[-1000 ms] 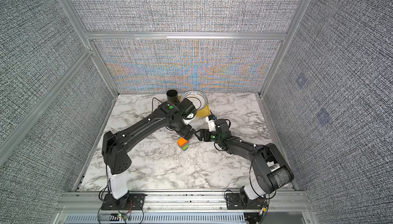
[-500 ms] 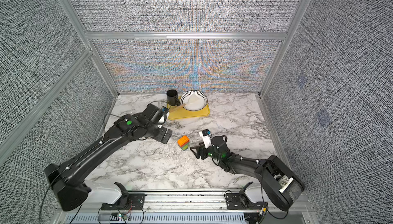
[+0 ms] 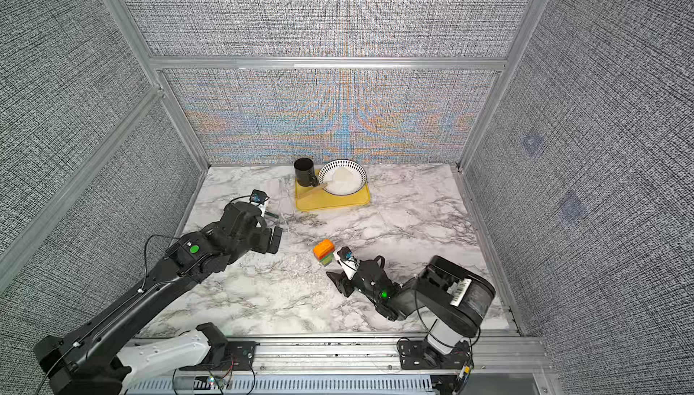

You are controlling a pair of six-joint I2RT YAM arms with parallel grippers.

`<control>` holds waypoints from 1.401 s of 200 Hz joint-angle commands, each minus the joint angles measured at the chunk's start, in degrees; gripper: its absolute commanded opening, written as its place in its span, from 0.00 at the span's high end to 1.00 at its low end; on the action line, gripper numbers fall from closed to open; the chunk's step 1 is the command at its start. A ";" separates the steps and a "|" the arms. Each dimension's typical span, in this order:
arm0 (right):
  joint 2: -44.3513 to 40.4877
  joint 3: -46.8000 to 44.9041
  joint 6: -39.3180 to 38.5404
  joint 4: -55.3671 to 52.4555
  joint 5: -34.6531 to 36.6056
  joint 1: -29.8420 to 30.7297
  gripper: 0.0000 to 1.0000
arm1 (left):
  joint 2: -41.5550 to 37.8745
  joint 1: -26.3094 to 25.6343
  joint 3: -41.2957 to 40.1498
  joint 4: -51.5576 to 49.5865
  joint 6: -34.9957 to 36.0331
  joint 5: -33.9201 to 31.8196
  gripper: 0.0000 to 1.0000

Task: Assemble an ice cream with lego
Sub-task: Assemble the lego brick with the lego brick, then adjust the lego brick at the center of the board.

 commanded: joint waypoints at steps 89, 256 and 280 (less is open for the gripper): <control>13.64 5.88 -2.01 15.68 5.99 0.93 0.44 | -0.54 0.10 -0.07 2.06 -0.42 0.41 0.00; 4.93 11.47 2.38 -8.83 10.53 0.89 0.84 | -1.29 0.21 0.00 2.15 -0.62 1.66 0.00; -0.49 17.33 4.36 -28.99 10.61 0.29 0.90 | -1.43 0.23 0.09 2.15 -0.75 2.31 0.00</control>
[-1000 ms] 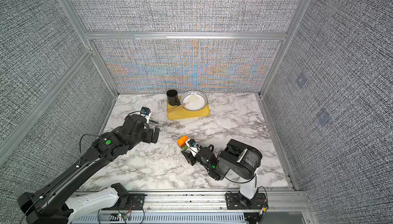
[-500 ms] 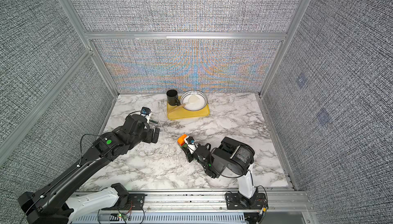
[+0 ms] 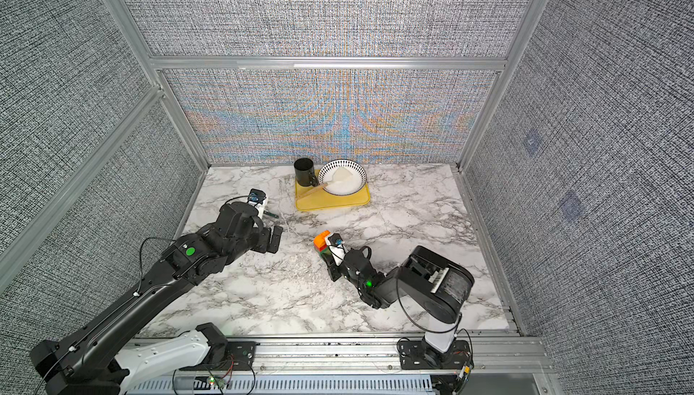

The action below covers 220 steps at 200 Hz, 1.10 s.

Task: Assemble an ice cream with lego
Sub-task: Adjust the lego brick at the center of the board.

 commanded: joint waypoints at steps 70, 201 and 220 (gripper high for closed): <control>-14.34 18.96 12.99 -69.59 -2.32 -3.58 1.00 | -0.67 0.19 0.35 0.77 -0.74 2.38 0.00; -1.86 35.77 9.84 -100.82 -14.22 -12.91 1.00 | -1.59 0.26 0.61 0.60 -0.45 9.92 0.00; 0.02 37.82 9.10 -101.08 -14.63 -13.18 1.00 | -1.95 0.28 0.61 0.59 -0.45 10.24 0.00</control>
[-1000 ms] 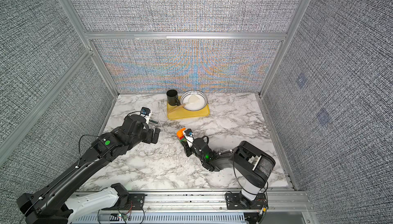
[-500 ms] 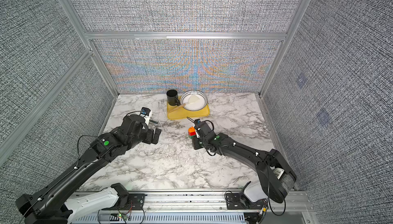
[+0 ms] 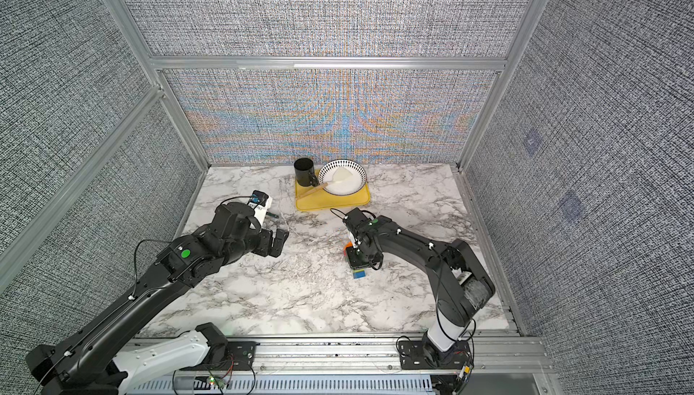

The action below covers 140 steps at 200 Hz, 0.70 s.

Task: Assemble an ice cream with lego
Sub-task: Adjust the lego brick at the center of the board.

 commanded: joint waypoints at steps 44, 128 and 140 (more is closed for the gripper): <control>7.54 5.20 -4.81 -5.89 -2.02 -0.54 0.95 | -1.10 0.41 0.33 0.61 -0.34 2.19 0.00; 7.15 4.25 -6.12 -1.13 -6.83 -2.68 0.62 | -1.43 1.02 0.35 0.62 -0.36 2.31 0.00; 5.22 2.51 -6.11 0.76 -9.44 -3.52 0.58 | -1.17 1.11 0.38 0.62 -0.29 2.29 0.00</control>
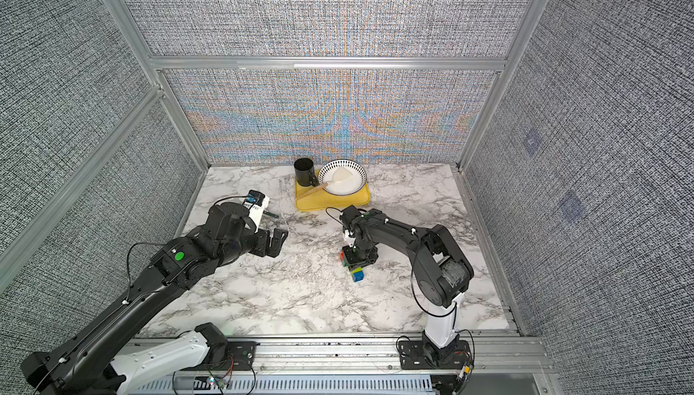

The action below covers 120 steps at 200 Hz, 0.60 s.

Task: Assemble an ice cream with lego
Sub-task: Adjust the lego brick at the center of the board.

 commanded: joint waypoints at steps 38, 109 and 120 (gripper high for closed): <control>-6.53 -8.38 -0.69 9.69 -12.82 -3.36 0.50 | 0.60 0.44 0.11 0.62 0.26 -0.03 0.00; -10.66 -18.12 3.41 21.83 -19.62 -3.41 0.48 | 1.59 0.81 -0.31 0.87 0.69 -2.15 0.00; -10.92 -18.51 3.45 22.05 -17.57 -3.57 0.48 | 1.69 0.85 -0.45 1.12 0.81 -2.71 0.00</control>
